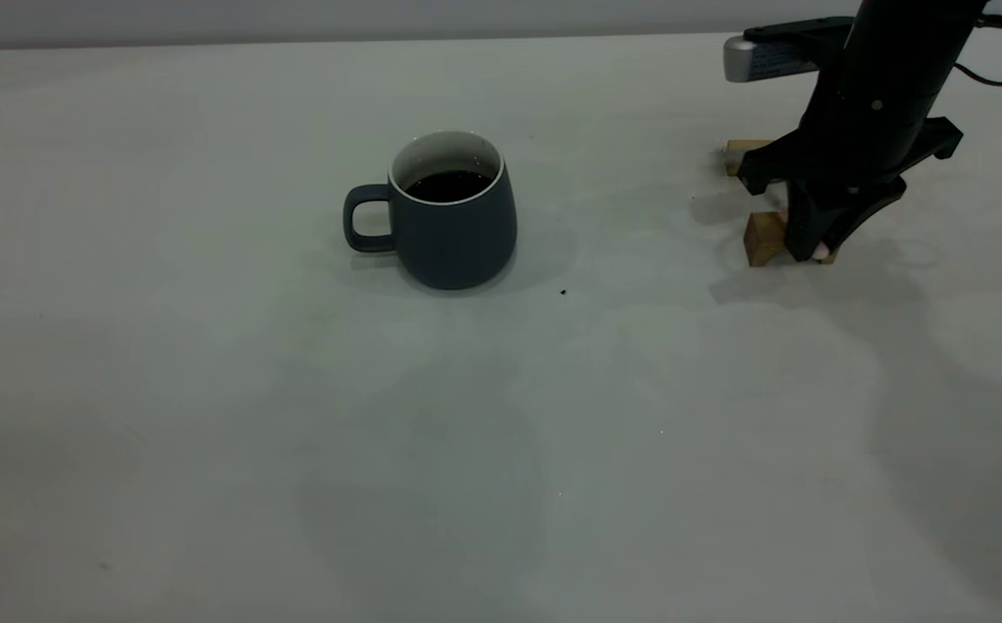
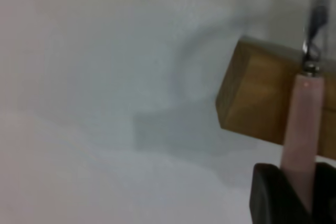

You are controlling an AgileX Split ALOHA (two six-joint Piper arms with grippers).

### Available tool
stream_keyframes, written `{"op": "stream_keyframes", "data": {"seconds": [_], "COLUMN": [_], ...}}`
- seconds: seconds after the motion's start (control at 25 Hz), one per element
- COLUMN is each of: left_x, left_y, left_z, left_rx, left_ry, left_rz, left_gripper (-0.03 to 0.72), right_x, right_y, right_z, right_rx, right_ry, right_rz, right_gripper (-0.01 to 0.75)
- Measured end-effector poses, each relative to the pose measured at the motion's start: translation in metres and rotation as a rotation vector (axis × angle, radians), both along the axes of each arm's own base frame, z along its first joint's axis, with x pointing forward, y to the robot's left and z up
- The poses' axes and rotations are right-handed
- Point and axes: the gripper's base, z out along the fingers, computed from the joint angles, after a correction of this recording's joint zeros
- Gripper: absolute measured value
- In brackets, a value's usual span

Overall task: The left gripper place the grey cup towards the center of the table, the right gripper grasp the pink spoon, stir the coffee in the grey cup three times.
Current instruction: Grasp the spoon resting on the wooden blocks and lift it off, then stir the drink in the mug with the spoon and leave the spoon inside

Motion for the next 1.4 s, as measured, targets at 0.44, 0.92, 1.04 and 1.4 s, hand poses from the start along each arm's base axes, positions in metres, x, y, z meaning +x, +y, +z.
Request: {"op": "stream_keyframes", "data": {"seconds": [0.44, 0.92, 1.04, 1.4], "left_x": [0.000, 0.000, 0.000, 0.000], "left_y": [0.000, 0.000, 0.000, 0.000], "left_z": [0.000, 0.000, 0.000, 0.000], "left_rx": [0.000, 0.000, 0.000, 0.000], "left_ry": [0.000, 0.000, 0.000, 0.000], "left_rz": [0.000, 0.000, 0.000, 0.000], "left_gripper": [0.331, 0.331, 0.331, 0.331], "right_x": [0.011, -0.012, -0.012, -0.006], "right_y": [0.015, 0.112, 0.132, 0.166], "right_z": [0.128, 0.192, 0.193, 0.141], "right_rx": [0.110, 0.857, 0.955, 0.998], "right_ry": [-0.038, 0.358, 0.445, 0.829], "right_rz": [-0.127, -0.602, -0.750, -1.263], "right_gripper": [0.145, 0.145, 0.145, 0.145]}}
